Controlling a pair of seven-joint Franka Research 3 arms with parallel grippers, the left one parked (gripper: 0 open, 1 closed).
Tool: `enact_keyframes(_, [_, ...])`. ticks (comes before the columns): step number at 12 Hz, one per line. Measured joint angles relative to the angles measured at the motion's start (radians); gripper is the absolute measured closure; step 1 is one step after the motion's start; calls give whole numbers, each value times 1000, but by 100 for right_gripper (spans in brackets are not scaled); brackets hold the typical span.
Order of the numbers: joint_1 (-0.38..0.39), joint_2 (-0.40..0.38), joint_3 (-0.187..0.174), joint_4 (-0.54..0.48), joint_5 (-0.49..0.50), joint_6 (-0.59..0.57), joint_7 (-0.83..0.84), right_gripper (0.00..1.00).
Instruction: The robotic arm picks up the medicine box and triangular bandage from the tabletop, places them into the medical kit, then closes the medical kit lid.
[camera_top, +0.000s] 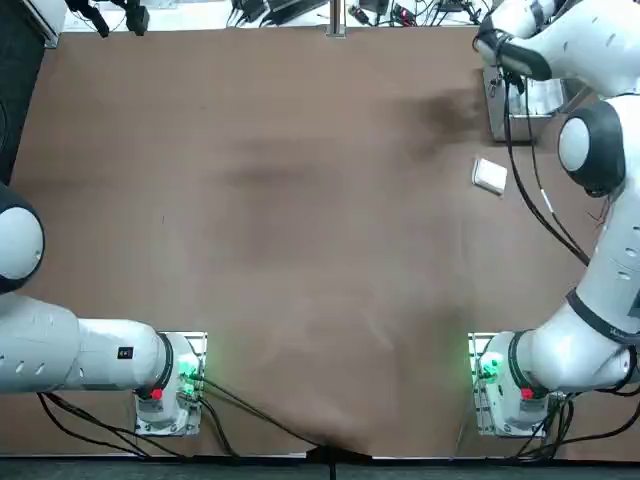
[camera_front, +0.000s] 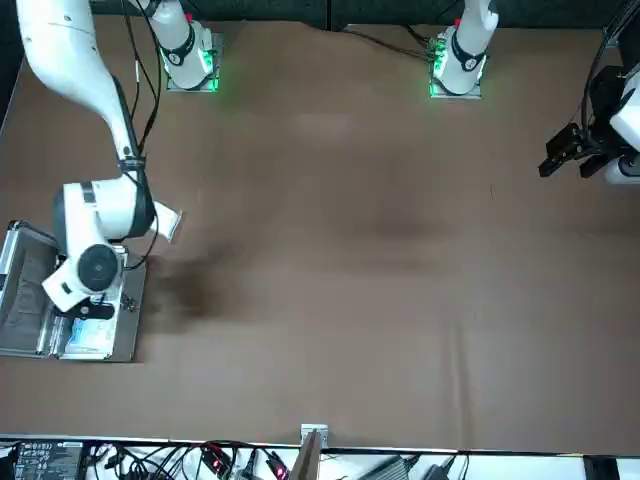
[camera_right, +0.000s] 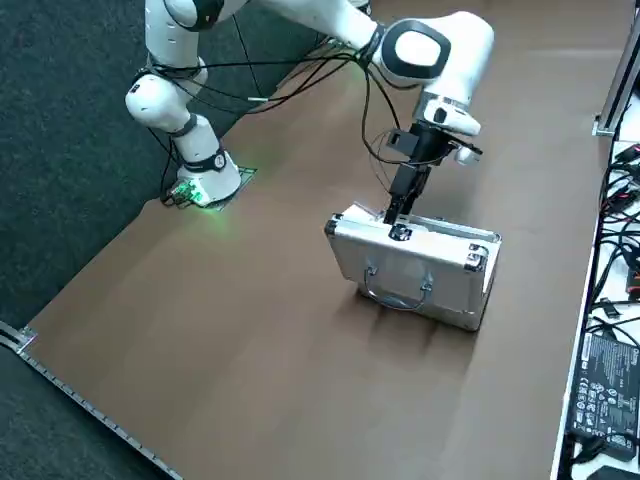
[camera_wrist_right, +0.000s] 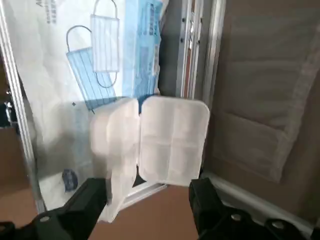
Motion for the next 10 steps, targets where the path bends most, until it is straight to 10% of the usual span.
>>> enact_keyframes(10, [-24, -57, 1, 5, 111, 19, -58, 0])
